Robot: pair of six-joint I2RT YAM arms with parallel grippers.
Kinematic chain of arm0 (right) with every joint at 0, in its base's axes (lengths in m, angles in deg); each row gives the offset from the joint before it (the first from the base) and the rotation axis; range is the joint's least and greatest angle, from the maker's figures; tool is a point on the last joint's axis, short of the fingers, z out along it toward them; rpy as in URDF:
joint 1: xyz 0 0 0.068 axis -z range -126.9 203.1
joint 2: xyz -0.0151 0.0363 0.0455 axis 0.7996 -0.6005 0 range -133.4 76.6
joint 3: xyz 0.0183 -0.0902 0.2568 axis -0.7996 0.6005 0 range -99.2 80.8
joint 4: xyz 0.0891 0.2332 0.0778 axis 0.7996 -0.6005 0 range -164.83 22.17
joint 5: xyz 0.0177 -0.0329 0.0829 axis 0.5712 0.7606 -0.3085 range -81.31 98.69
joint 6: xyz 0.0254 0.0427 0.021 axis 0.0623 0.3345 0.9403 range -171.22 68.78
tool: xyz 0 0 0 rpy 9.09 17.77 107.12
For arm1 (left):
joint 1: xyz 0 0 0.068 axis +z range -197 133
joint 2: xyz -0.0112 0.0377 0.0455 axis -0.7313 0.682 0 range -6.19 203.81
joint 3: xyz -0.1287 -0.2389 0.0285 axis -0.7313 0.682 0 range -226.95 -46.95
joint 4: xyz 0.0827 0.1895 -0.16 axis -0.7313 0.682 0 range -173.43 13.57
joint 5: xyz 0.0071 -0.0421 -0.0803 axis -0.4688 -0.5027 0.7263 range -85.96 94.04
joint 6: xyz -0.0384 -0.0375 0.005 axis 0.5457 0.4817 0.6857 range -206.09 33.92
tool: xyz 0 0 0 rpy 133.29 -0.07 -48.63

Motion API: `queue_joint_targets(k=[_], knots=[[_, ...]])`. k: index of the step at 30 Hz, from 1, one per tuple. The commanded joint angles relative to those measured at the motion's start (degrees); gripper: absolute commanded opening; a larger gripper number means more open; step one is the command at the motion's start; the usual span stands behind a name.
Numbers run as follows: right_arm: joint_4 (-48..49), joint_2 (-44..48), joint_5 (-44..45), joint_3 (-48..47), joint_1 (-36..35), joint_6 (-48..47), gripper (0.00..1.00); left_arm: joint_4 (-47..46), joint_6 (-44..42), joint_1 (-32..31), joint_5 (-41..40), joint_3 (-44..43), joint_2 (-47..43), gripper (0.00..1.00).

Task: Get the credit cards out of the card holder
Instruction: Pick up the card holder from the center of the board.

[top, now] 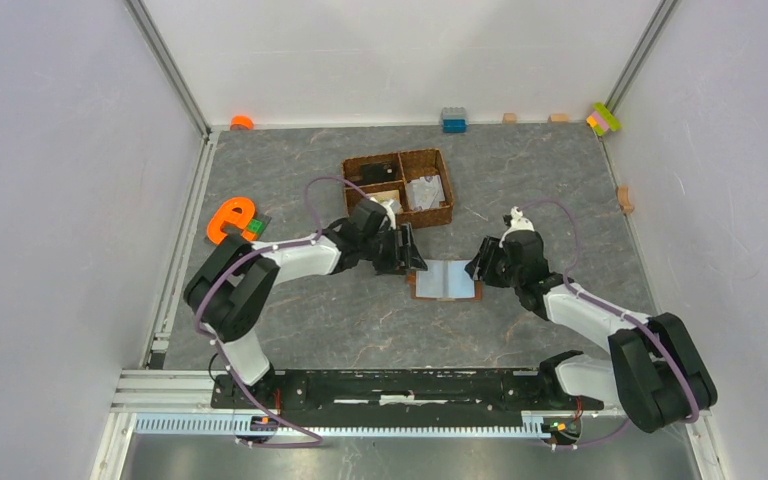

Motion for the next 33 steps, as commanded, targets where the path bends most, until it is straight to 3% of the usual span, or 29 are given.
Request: queue_joint_targets(k=[1,18,20,24,29,33], knots=[[1.93,1.79,1.62,1.41,-0.05,-0.31,0.54,6.71,-4.87,-2.85,-1.47,-5.92,4.18,0.69],[2.0,0.88,0.86,1.27,-0.15,-0.68,0.5,15.51,-8.38,-2.94,-11.61,-8.03,3.57,0.67],[2.15,0.43,0.57,1.23,-0.09,-0.62,0.5,15.12,-8.29,-2.94,-8.7,-8.89,5.47,0.62],[2.59,0.08,0.05,1.3,-0.14,-0.62,0.49,14.21,-7.85,-2.94,-3.5,-10.22,8.87,0.42],[5.3,-1.01,-2.05,2.36,-0.4,-0.2,0.48,9.31,-6.1,-2.85,-1.22,-8.11,8.21,0.31],[5.71,-2.68,-2.98,1.85,-0.92,-0.42,0.48,3.88,-4.74,-2.35,2.4,-6.36,7.31,0.13]])
